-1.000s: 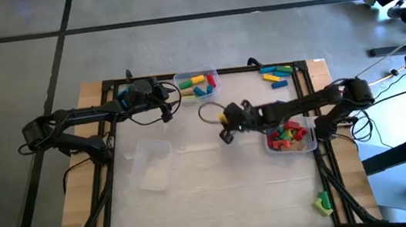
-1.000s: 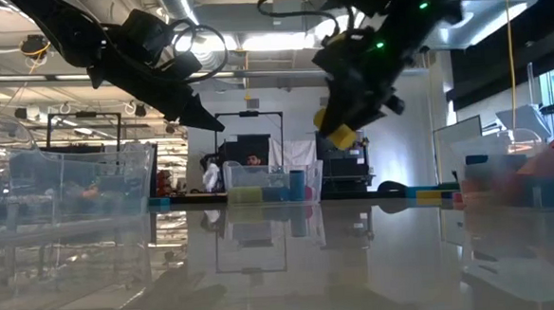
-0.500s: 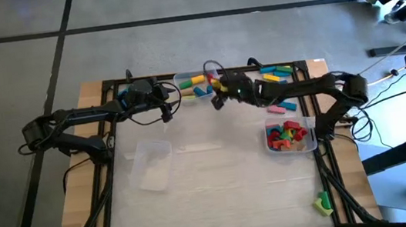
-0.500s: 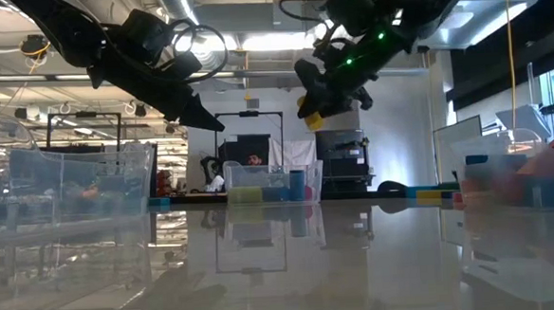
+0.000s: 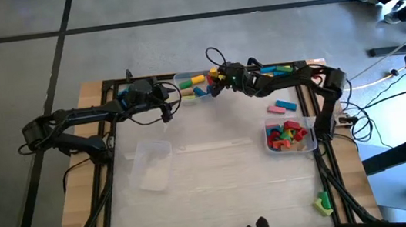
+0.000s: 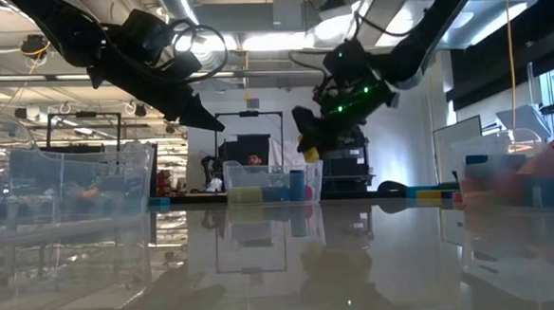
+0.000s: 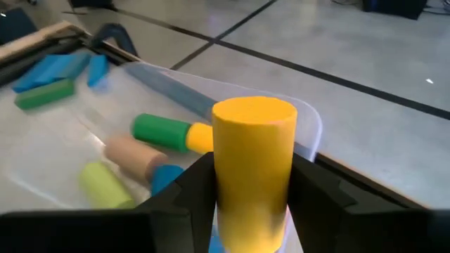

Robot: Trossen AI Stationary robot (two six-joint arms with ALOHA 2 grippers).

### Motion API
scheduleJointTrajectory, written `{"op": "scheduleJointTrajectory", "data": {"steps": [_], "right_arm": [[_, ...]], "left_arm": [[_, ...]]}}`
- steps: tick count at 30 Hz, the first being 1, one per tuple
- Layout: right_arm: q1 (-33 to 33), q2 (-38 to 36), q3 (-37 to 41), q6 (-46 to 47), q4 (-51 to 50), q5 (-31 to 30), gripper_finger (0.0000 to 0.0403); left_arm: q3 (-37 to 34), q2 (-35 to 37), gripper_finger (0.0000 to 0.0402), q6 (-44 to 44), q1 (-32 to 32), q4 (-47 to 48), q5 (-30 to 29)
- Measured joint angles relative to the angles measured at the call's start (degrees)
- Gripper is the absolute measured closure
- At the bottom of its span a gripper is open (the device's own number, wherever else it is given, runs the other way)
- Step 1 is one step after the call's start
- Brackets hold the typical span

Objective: Sort blocks by size
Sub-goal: Put the yellow cylindrical block into the top transparent bin, then put the green cylindrical block into the top transparent bin

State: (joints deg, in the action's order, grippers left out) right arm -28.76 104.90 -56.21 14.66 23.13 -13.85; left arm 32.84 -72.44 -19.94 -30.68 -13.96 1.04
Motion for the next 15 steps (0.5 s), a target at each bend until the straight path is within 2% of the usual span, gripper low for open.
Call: {"op": "scheduleJointTrajectory", "data": {"steps": [7, 13, 15], "right_arm": [[-0.53, 1.19, 0.00, 0.19, 0.96, -0.69, 0.0234], [-0.52, 1.19, 0.00, 0.37, 1.16, -0.47, 0.0180], [-0.52, 0.89, 0.01, 0.27, 0.93, 1.70, 0.0165]], "left_arm": [[0.00, 0.00, 0.0183, 0.00, 0.00, 0.00, 0.00], [0.00, 0.00, 0.0183, 0.00, 0.00, 0.00, 0.00], [0.00, 0.00, 0.0183, 0.00, 0.00, 0.03, 0.00]]}}
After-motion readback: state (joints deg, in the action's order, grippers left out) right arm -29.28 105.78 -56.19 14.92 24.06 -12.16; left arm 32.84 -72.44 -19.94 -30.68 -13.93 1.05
